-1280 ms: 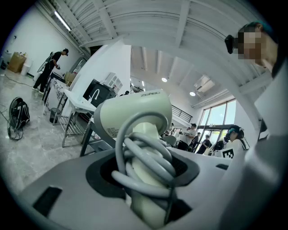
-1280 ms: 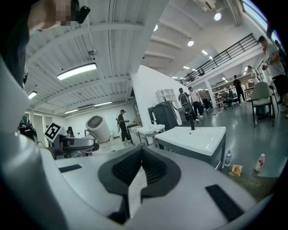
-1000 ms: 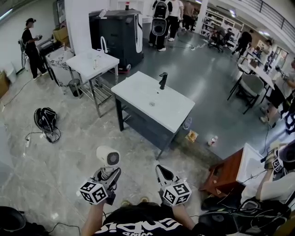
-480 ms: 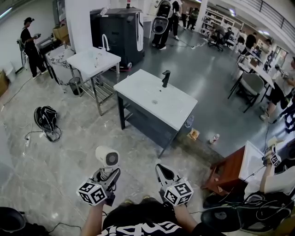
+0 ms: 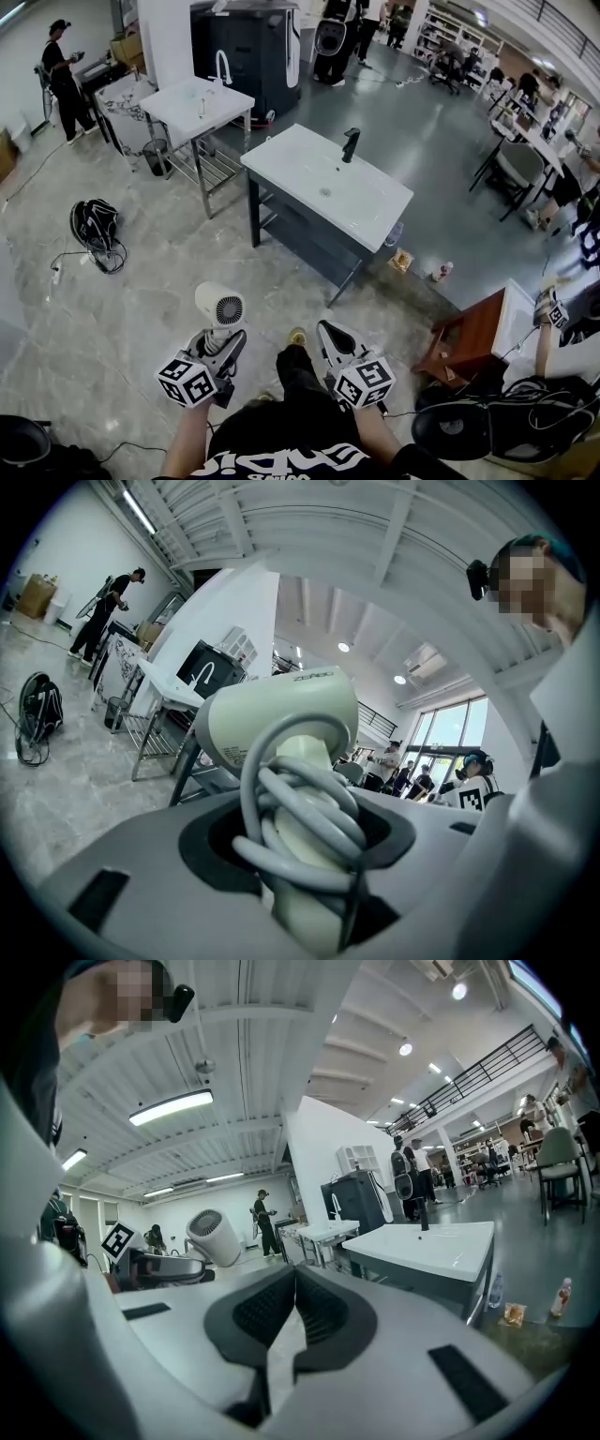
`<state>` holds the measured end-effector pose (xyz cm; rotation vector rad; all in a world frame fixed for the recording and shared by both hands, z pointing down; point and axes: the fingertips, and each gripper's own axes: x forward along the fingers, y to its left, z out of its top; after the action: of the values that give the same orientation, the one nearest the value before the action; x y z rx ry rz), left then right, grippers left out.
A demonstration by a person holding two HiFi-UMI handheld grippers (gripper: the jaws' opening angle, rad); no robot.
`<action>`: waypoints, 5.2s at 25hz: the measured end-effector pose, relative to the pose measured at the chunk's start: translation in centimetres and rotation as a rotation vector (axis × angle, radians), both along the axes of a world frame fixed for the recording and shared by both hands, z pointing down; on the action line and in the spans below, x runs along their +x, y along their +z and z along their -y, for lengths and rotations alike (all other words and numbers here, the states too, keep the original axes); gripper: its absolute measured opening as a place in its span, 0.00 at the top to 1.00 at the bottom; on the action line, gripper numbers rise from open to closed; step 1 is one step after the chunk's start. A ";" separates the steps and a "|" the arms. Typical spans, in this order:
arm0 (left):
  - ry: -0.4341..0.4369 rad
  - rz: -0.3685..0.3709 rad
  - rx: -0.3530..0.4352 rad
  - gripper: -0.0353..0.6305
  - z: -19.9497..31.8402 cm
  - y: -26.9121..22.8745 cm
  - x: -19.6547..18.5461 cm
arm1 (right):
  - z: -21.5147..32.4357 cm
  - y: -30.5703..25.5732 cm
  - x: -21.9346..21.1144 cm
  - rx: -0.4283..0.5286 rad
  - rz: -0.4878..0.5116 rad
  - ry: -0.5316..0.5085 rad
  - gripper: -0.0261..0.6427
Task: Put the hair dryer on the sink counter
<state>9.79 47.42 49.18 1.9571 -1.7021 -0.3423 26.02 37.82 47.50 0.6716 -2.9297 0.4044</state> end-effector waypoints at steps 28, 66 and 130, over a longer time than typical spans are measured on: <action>0.005 0.015 -0.005 0.57 8.3 0.8 -5.5 | 8.0 1.9 -6.3 -0.036 0.006 0.002 0.93; -0.092 0.000 -0.002 0.57 31.4 -1.7 -12.9 | 33.8 -0.4 -15.0 -0.032 0.010 -0.116 0.93; 0.210 0.033 -0.047 0.57 57.7 -2.0 -30.8 | 53.6 0.4 -29.5 -0.078 -0.023 0.176 0.93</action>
<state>-21.03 -10.30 47.21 2.0931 -1.4924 -0.1932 -3.50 -15.73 47.85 0.9205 -2.8262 0.5213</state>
